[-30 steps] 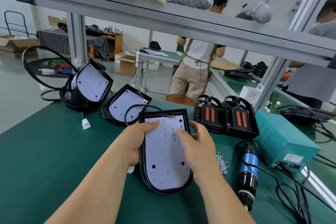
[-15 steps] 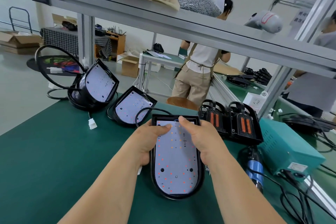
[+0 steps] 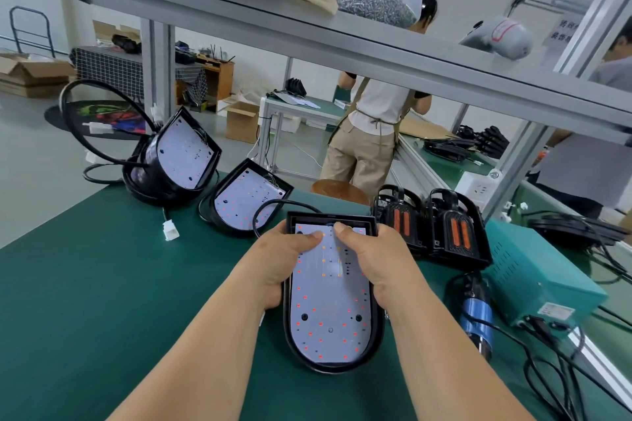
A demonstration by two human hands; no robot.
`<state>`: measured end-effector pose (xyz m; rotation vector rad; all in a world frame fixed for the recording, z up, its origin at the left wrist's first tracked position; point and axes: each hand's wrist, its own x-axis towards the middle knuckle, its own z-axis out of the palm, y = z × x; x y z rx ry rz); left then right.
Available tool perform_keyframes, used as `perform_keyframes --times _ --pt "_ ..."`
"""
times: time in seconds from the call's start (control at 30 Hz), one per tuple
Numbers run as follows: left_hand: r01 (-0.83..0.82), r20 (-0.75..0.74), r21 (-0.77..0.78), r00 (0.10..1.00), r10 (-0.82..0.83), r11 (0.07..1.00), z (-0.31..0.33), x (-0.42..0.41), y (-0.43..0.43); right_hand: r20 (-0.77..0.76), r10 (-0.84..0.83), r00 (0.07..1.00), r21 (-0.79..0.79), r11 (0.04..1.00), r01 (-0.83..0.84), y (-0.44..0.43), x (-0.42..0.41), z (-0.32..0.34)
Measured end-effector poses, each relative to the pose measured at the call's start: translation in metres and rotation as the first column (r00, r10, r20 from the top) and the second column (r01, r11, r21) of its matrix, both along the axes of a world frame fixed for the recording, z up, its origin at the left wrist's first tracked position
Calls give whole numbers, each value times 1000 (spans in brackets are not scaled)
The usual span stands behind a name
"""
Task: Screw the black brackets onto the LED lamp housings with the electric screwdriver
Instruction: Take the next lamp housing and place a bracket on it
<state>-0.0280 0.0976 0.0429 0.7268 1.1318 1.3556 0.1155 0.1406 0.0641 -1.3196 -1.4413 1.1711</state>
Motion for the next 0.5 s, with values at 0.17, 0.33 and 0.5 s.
perform_keyframes --times 0.17,0.33,0.5 --pt "46 61 -15 997 -45 999 -3 -2 1 -33 -74 997 -13 997 74 5 0 -6" --pt "72 -29 -75 997 -74 995 -13 1 2 120 -77 990 -97 991 89 18 4 -13" --pt "26 -77 -138 996 -37 990 -17 3 7 246 -233 941 -14 970 244 47 15 -8"
